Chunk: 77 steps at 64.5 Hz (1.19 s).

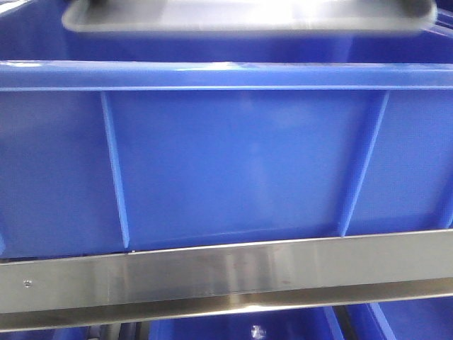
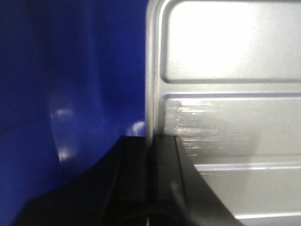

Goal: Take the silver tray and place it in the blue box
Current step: 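Lower the silver tray into the blue bin with both grippers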

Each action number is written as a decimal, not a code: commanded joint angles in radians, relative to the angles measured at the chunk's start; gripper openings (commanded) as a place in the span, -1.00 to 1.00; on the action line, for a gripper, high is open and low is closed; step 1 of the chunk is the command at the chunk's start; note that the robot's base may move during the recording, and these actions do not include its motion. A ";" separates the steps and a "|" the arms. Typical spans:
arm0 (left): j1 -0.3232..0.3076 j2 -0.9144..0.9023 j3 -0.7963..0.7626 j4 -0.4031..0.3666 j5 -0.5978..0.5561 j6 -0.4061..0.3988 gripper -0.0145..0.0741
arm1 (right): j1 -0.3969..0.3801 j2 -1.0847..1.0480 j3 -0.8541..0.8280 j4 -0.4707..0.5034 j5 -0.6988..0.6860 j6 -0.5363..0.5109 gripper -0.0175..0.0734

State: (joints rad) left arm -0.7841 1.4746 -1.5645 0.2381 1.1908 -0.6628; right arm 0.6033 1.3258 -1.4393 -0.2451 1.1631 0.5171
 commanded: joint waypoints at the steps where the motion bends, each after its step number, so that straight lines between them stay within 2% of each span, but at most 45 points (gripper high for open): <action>1: 0.000 -0.043 -0.047 0.047 -0.097 0.004 -0.89 | -0.010 0.003 -0.087 -0.026 -0.052 -0.051 -0.49; 13: 0.002 -0.008 -0.047 0.144 -0.151 0.004 -0.89 | -0.056 0.100 -0.161 -0.027 -0.038 -0.063 -0.49; 17: 0.017 0.014 -0.047 0.151 -0.174 0.004 -0.89 | -0.073 0.137 -0.168 -0.028 -0.051 -0.086 -0.49; 24: 0.057 0.053 -0.047 0.113 -0.192 0.004 -0.89 | -0.091 0.199 -0.169 -0.028 -0.065 -0.111 -0.49; 34: 0.131 0.115 -0.047 0.005 -0.192 0.006 -0.89 | -0.103 0.278 -0.171 -0.029 -0.117 -0.111 -0.49; 43: 0.183 0.169 -0.047 -0.045 -0.206 0.061 -0.89 | -0.103 0.339 -0.171 -0.032 -0.182 -0.111 -0.49; 52: 0.210 0.219 -0.047 -0.047 -0.211 0.082 -0.88 | -0.103 0.388 -0.172 -0.033 -0.222 -0.111 -0.49; 70: 0.214 0.247 -0.047 -0.045 -0.262 0.100 -0.84 | -0.103 0.410 -0.174 -0.038 -0.240 -0.111 -0.47; 77: 0.214 0.247 -0.047 -0.047 -0.276 0.110 -0.64 | -0.103 0.408 -0.174 -0.038 -0.234 -0.111 -0.26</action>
State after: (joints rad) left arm -0.5672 1.7696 -1.5779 0.1829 1.0005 -0.5667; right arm 0.5002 1.7873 -1.5760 -0.2608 0.9703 0.4404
